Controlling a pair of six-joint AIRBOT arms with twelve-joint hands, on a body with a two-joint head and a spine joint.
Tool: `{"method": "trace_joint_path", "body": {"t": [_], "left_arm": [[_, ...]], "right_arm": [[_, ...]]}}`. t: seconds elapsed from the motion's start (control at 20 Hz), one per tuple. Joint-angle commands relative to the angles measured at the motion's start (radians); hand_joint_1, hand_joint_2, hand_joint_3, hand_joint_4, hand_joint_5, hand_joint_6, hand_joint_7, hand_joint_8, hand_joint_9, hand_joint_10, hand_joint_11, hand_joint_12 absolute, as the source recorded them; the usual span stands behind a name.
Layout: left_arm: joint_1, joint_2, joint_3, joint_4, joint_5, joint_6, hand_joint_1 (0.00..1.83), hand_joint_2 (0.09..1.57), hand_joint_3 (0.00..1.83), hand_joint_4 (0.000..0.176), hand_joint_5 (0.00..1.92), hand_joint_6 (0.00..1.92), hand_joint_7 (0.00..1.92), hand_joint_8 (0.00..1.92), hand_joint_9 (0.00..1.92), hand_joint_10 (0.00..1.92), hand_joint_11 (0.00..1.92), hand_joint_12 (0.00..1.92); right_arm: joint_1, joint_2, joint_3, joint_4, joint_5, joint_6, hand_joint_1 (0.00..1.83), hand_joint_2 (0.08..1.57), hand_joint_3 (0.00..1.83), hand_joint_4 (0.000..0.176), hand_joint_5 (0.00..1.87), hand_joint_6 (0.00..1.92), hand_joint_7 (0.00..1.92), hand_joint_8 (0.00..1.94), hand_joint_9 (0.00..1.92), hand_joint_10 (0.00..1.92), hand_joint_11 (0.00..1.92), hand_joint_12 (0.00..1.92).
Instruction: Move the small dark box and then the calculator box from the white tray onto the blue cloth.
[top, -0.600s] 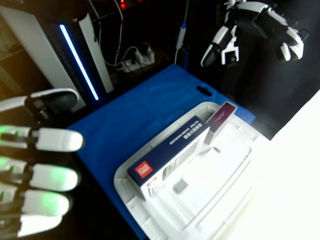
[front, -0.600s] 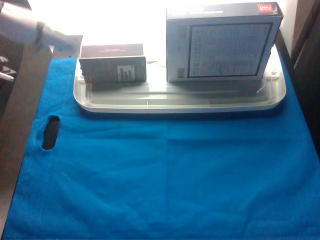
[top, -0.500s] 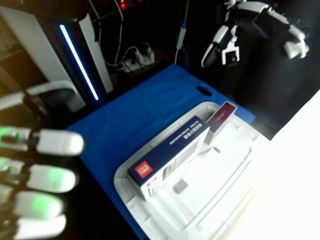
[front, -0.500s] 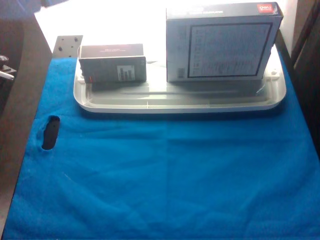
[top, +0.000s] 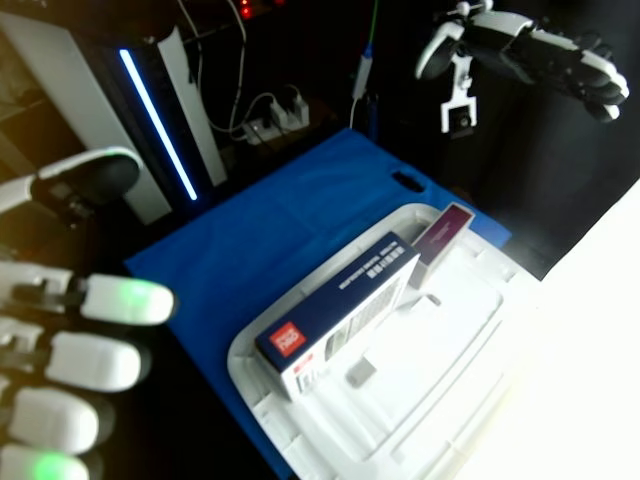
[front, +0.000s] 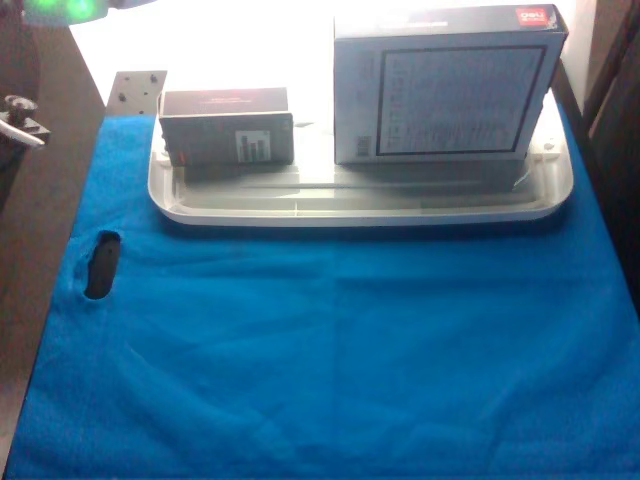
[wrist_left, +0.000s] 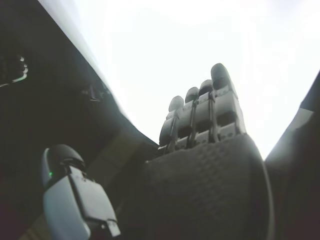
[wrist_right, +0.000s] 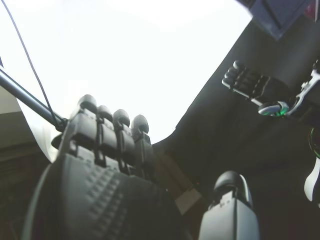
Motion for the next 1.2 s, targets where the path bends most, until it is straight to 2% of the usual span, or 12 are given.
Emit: {"method": "trace_joint_path", "body": {"t": [0.0, 0.1, 0.25, 0.35, 0.45, 0.55, 0.6, 0.7, 0.9, 0.95, 1.05, 1.15], "left_arm": [[-0.019, -0.014, 0.017, 0.011, -0.031, -0.02, 0.71, 0.84, 0.01, 0.0, 0.15, 0.01, 0.19, 0.01, 0.21, 0.01, 0.11, 0.3], [-0.029, -0.042, 0.05, 0.046, 0.065, -0.027, 0.8, 0.88, 0.02, 0.0, 0.18, 0.01, 0.22, 0.01, 0.24, 0.01, 0.12, 0.3], [-0.042, -0.077, 0.085, 0.104, 0.173, -0.034, 0.81, 0.77, 0.0, 0.0, 0.28, 0.0, 0.36, 0.0, 0.38, 0.0, 0.25, 0.18], [-0.065, -0.1, 0.114, 0.166, 0.268, -0.035, 0.89, 0.77, 0.0, 0.0, 0.33, 0.01, 0.41, 0.01, 0.44, 0.02, 0.32, 0.19], [-0.089, -0.111, 0.136, 0.251, 0.337, -0.065, 0.91, 0.79, 0.01, 0.0, 0.36, 0.02, 0.44, 0.02, 0.45, 0.02, 0.29, 0.18], [-0.093, -0.114, 0.158, 0.313, 0.357, -0.143, 0.92, 0.82, 0.02, 0.0, 0.36, 0.01, 0.43, 0.01, 0.46, 0.02, 0.27, 0.18], [-0.093, -0.114, 0.162, 0.328, 0.377, -0.148, 0.94, 0.83, 0.01, 0.0, 0.41, 0.01, 0.44, 0.0, 0.45, 0.01, 0.28, 0.19], [-0.112, -0.113, 0.165, 0.385, 0.429, -0.148, 1.0, 0.85, 0.01, 0.0, 0.36, 0.0, 0.4, 0.0, 0.44, 0.0, 0.3, 0.2], [-0.144, -0.113, 0.158, 0.488, 0.495, -0.152, 0.88, 0.78, 0.0, 0.0, 0.3, 0.0, 0.38, 0.0, 0.42, 0.0, 0.29, 0.2], [-0.148, -0.113, 0.157, 0.532, 0.506, -0.175, 0.86, 0.77, 0.01, 0.0, 0.29, 0.0, 0.37, 0.0, 0.42, 0.0, 0.27, 0.3], [-0.15, -0.12, 0.172, 0.621, 0.503, -0.293, 0.87, 0.81, 0.0, 0.0, 0.29, 0.0, 0.37, 0.0, 0.41, 0.0, 0.18, 0.56], [-0.15, -0.127, 0.172, 0.636, 0.509, -0.293, 0.88, 0.82, 0.01, 0.0, 0.29, 0.0, 0.37, 0.0, 0.41, 0.0, 0.17, 0.59]], "right_arm": [[0.015, 0.0, 0.006, 0.026, 0.112, 0.007, 0.21, 0.85, 0.0, 0.0, 0.19, 0.0, 0.11, 0.0, 0.01, 0.0, 0.01, 0.08], [0.015, -0.003, 0.006, 0.026, 0.112, 0.007, 0.22, 0.84, 0.0, 0.0, 0.18, 0.0, 0.1, 0.0, 0.0, 0.0, 0.02, 0.08], [0.015, -0.006, 0.006, 0.026, 0.112, 0.007, 0.21, 0.85, 0.0, 0.0, 0.16, 0.0, 0.06, 0.0, 0.0, 0.0, 0.03, 0.08], [0.015, -0.008, 0.006, 0.026, 0.112, 0.01, 0.22, 0.85, 0.0, 0.0, 0.14, 0.0, 0.05, 0.0, 0.01, 0.0, 0.03, 0.08], [0.015, -0.01, 0.006, 0.026, 0.112, 0.011, 0.23, 0.85, 0.0, 0.0, 0.13, 0.0, 0.05, 0.0, 0.01, 0.0, 0.03, 0.08], [0.015, -0.011, 0.006, 0.026, 0.112, 0.011, 0.23, 0.85, 0.0, 0.0, 0.14, 0.01, 0.05, 0.0, 0.01, 0.0, 0.03, 0.08], [0.015, -0.012, 0.006, 0.026, 0.112, 0.011, 0.23, 0.86, 0.0, 0.0, 0.15, 0.01, 0.05, 0.0, 0.02, 0.01, 0.03, 0.08], [0.015, -0.013, 0.006, 0.026, 0.112, 0.011, 0.22, 0.86, 0.0, 0.0, 0.16, 0.01, 0.07, 0.01, 0.03, 0.01, 0.03, 0.08], [0.015, -0.016, 0.007, 0.026, 0.112, 0.011, 0.22, 0.85, 0.0, 0.0, 0.19, 0.01, 0.07, 0.0, 0.01, 0.0, 0.0, 0.05], [0.015, -0.017, 0.007, 0.026, 0.112, 0.011, 0.22, 0.85, 0.0, 0.0, 0.19, 0.01, 0.07, 0.0, 0.02, 0.0, 0.0, 0.04], [0.015, -0.018, 0.007, 0.027, 0.113, 0.011, 0.23, 0.85, 0.0, 0.0, 0.21, 0.01, 0.09, 0.01, 0.03, 0.01, 0.02, 0.05], [0.015, -0.018, 0.007, 0.03, 0.113, 0.011, 0.24, 0.86, 0.0, 0.0, 0.2, 0.01, 0.09, 0.01, 0.03, 0.01, 0.01, 0.04]]}}
